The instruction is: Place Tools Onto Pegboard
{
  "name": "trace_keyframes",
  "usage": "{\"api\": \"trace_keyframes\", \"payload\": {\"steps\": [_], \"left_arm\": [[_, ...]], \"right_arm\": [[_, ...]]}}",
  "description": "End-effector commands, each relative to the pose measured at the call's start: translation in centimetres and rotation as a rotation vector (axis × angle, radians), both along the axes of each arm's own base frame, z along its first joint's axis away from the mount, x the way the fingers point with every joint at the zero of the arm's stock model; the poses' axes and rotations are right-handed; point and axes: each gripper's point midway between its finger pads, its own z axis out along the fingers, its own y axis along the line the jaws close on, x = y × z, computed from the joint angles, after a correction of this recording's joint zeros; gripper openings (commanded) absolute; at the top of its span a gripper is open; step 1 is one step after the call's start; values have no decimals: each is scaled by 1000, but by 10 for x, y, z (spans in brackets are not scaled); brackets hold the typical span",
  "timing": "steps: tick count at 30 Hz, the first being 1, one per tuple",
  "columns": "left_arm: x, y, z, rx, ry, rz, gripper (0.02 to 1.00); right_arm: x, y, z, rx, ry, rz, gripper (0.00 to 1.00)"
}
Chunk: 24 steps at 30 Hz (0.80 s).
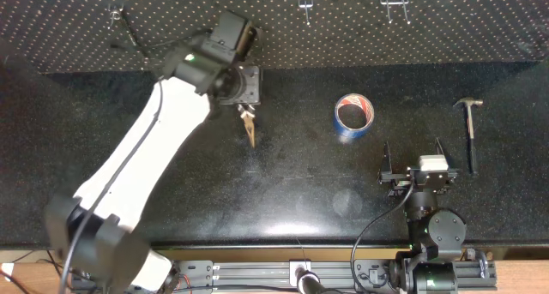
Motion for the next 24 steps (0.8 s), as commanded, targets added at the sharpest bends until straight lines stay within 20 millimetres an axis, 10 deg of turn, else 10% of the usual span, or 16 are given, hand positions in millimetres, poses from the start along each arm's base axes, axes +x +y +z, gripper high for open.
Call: {"api": "trace_keyframes", "payload": {"steps": [1, 10, 24], "left_arm": [[-4, 41, 82, 78, -269, 106, 29], [-20, 57, 162, 7, -667, 63, 29], [9, 88, 156, 205, -919, 188, 29]], "right_arm": [[0, -2, -2, -3, 1, -8, 976], [0, -2, -2, -3, 1, -8, 976], [0, -2, -1, -3, 1, -8, 976]]}}
